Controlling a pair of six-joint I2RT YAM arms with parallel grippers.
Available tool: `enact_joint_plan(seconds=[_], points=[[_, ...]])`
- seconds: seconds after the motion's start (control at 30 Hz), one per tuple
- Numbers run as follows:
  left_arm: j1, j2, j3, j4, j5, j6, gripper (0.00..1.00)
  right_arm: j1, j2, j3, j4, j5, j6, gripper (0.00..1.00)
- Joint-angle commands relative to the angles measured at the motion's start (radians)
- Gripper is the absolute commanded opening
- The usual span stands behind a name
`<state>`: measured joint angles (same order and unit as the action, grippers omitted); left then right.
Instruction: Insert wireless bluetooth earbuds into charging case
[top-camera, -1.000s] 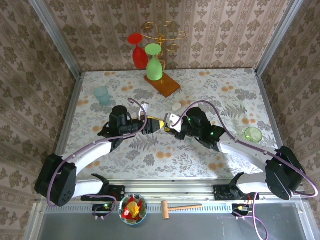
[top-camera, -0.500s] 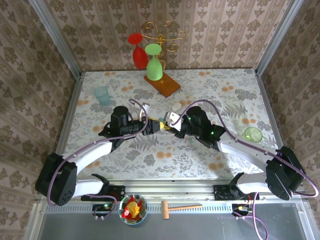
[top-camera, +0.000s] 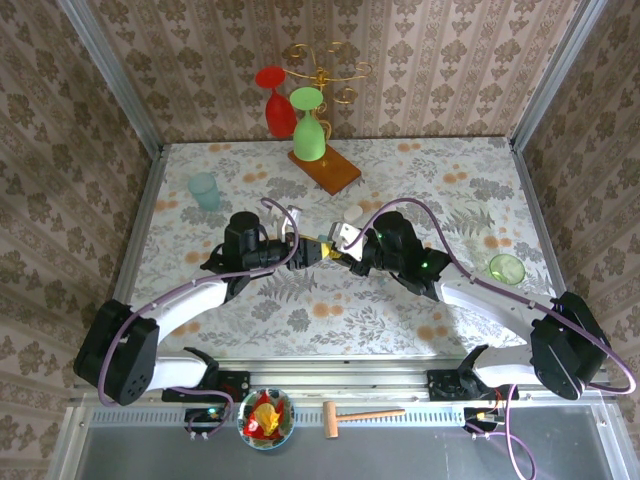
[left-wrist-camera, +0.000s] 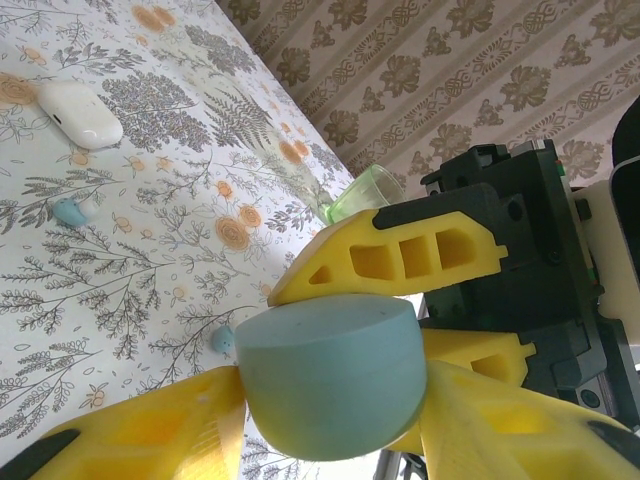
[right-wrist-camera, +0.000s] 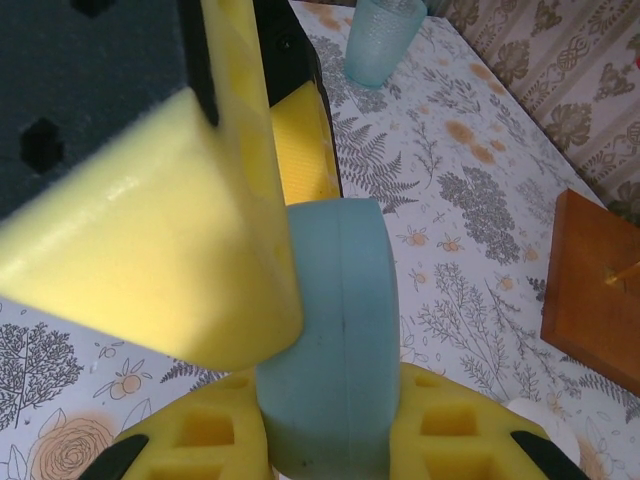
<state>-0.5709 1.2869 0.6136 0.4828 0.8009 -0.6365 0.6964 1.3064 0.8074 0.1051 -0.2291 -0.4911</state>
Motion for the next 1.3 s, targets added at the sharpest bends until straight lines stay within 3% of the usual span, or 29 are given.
enact_joint_plan(seconds=[0.0,0.17,0.33,0.4,0.47,0.57,0.67,0.8,0.93,1.13,1.27], points=[[-0.023,0.012,0.040,0.051,0.043,-0.015,0.49,0.010,0.020,0.051,0.044,-0.078,0.012,0.11],[-0.024,0.015,0.035,0.056,0.050,-0.015,0.48,0.011,0.023,0.049,0.051,-0.069,0.014,0.12],[-0.023,0.012,0.021,0.075,0.053,-0.006,0.33,0.011,0.007,0.038,0.051,-0.042,0.010,0.17],[-0.017,0.011,0.008,0.109,0.056,0.016,0.31,0.009,-0.006,0.034,0.042,-0.055,0.010,0.25],[-0.007,0.008,-0.012,0.171,0.079,0.057,0.30,0.000,-0.028,0.026,0.027,-0.092,0.014,0.42],[0.010,0.000,-0.051,0.295,0.128,0.169,0.29,-0.032,-0.074,0.013,-0.025,-0.227,0.030,0.61],[0.025,-0.013,-0.075,0.384,0.178,0.292,0.30,-0.067,-0.117,0.010,-0.099,-0.376,0.039,0.68],[0.041,-0.009,-0.092,0.501,0.204,0.398,0.30,-0.118,-0.184,-0.015,-0.089,-0.475,0.093,0.69],[0.048,0.034,-0.090,0.641,0.286,0.434,0.30,-0.173,-0.239,-0.043,-0.017,-0.481,0.180,0.70],[0.039,0.056,-0.057,0.664,0.366,0.501,0.32,-0.198,-0.215,0.022,-0.076,-0.474,0.236,0.71],[0.037,0.067,-0.047,0.687,0.390,0.504,0.32,-0.202,-0.164,0.067,-0.082,-0.550,0.239,0.71]])
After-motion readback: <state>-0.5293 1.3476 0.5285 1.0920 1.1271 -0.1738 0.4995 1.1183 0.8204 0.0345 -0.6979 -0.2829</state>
